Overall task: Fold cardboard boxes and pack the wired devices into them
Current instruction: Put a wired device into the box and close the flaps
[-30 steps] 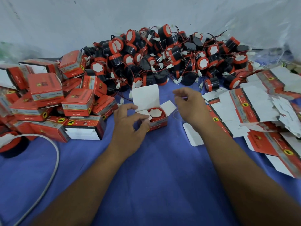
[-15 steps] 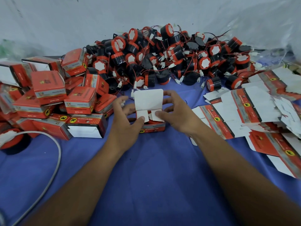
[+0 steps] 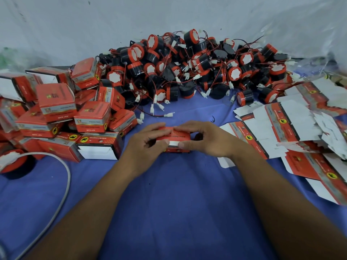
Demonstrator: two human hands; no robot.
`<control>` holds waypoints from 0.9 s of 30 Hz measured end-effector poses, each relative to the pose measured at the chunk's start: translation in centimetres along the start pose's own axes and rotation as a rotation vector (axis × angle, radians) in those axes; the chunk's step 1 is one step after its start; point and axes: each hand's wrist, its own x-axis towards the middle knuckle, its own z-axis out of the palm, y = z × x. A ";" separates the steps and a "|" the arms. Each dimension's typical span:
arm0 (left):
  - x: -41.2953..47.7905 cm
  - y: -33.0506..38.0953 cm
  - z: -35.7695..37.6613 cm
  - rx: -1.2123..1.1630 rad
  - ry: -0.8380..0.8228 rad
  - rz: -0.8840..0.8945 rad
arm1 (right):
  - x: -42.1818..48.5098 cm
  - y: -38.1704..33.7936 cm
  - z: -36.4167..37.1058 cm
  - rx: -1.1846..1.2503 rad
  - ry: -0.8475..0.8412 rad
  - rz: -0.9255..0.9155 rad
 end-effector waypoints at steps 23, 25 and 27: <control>0.1 -0.1 -0.4 -0.046 -0.047 -0.020 | 0.1 -0.1 0.5 -0.097 0.158 -0.111; 0.1 -0.1 -0.4 -0.057 -0.043 -0.020 | 0.1 -0.2 0.5 -0.096 0.168 -0.111; 0.1 -0.1 -0.4 -0.049 -0.033 -0.011 | 0.2 -0.2 0.5 -0.107 0.158 -0.117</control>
